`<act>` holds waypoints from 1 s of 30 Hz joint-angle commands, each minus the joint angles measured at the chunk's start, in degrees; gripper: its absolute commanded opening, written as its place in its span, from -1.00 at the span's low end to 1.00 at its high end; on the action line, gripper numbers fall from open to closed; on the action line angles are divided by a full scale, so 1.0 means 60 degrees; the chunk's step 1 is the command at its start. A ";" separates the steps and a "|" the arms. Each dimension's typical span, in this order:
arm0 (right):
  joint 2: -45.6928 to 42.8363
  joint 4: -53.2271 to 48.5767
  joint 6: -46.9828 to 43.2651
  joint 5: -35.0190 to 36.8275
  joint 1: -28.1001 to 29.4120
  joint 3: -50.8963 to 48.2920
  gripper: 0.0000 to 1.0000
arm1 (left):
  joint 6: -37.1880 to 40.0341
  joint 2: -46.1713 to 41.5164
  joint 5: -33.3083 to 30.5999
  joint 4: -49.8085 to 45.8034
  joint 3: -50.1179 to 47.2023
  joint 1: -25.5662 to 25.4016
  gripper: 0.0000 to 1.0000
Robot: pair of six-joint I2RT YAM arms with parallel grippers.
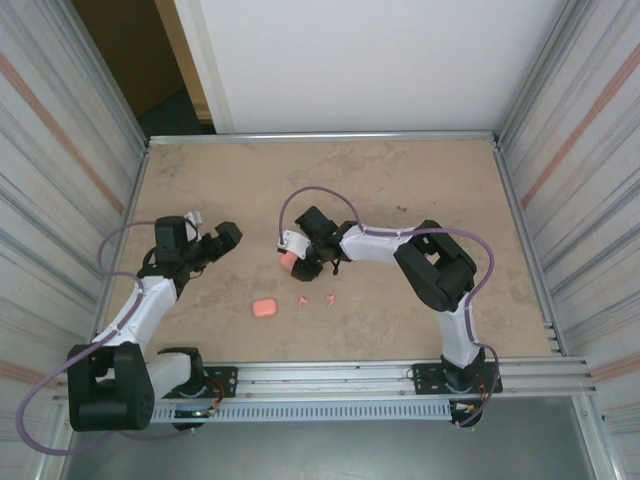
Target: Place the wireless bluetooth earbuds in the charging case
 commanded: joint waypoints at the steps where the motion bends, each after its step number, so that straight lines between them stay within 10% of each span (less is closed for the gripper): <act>1: -0.0121 0.0134 -0.0167 0.0422 0.0020 -0.0106 -0.18 | 0.0272 -0.0202 0.0038 -0.0207 0.0363 0.0052 0.97; 16: -0.1594 0.1354 -0.0460 0.0442 0.0004 -0.0980 -0.27 | 0.0550 -0.0478 0.2521 -0.1058 0.1017 0.0054 0.97; 30: -0.3611 0.2009 -0.0106 -0.1059 -0.0147 -0.1889 -0.26 | -0.0515 0.0665 0.6331 0.2233 0.0512 -0.0821 0.91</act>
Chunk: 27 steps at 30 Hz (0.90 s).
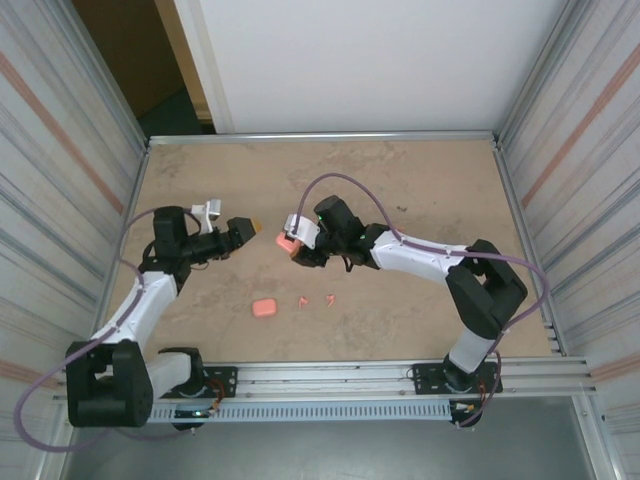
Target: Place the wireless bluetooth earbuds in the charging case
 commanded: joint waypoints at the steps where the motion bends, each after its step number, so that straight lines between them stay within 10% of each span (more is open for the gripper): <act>1: -0.0521 0.0190 0.0148 -0.0651 -0.0084 -0.0138 -0.26 | -0.0082 0.0439 0.0993 0.0851 0.0193 -0.0592 0.90; 27: -0.1019 0.0280 0.0253 -0.1062 -0.0273 -0.0461 -0.25 | 0.0574 0.2383 0.1570 0.0778 0.1291 -0.2004 -0.14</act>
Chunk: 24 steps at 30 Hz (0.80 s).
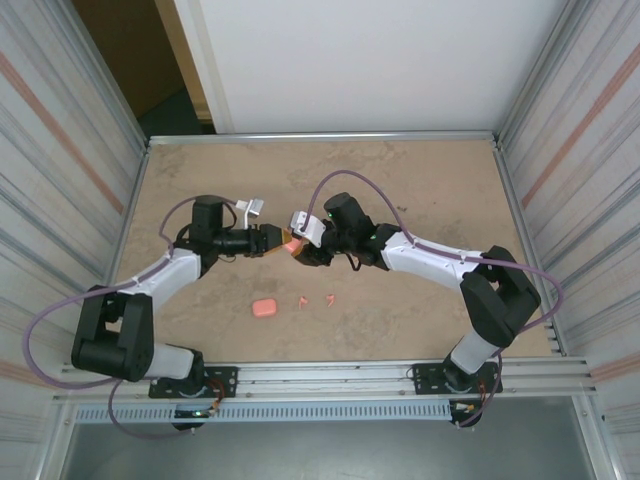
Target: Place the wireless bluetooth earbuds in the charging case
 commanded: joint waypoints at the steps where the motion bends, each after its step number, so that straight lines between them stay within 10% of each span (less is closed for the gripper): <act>1: -0.0356 0.0079 0.0201 -0.0226 -0.0048 -0.0066 -0.25 | 0.0225 0.0083 0.0451 0.0104 0.0312 -0.0148 -0.21; 12: -0.0394 0.0010 0.0279 -0.0159 -0.0068 -0.0028 -0.21 | 0.0387 -0.0021 0.0476 0.0001 0.0329 -0.0196 -0.65; 24: -0.2003 0.0614 0.2085 -0.0288 -0.0491 -0.1028 0.63 | 0.0117 -0.1807 -0.0732 0.1961 -0.0349 -0.0178 -0.98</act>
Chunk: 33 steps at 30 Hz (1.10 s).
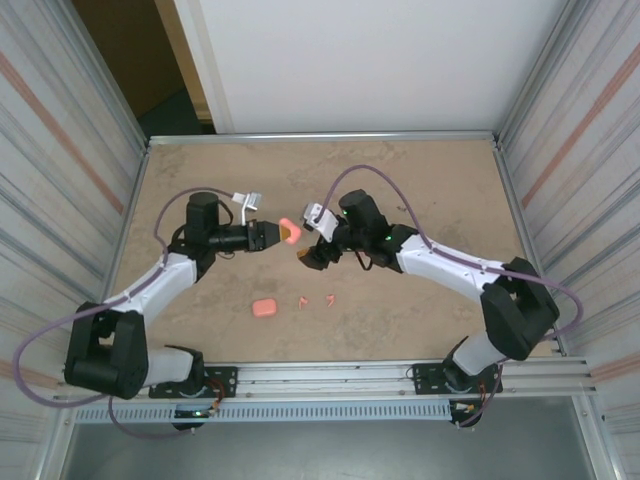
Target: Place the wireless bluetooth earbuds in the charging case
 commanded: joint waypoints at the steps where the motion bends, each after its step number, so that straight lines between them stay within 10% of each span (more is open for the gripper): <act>1: -0.0965 0.0684 0.1171 -0.0287 -0.0149 -0.0527 0.65 | -0.0053 -0.0861 -0.0567 0.1662 -0.0416 -0.0061 -1.00; 11: -0.2637 0.2842 0.3883 -0.1533 -0.0885 -0.1655 0.71 | 0.1562 -0.2873 -0.3129 0.5455 -0.1792 -0.1066 -1.00; 33: -0.1899 0.6268 0.6814 -0.3337 -0.1021 -0.0440 0.70 | 0.1234 -0.1751 -0.2240 1.0229 -0.1733 -0.1153 -1.00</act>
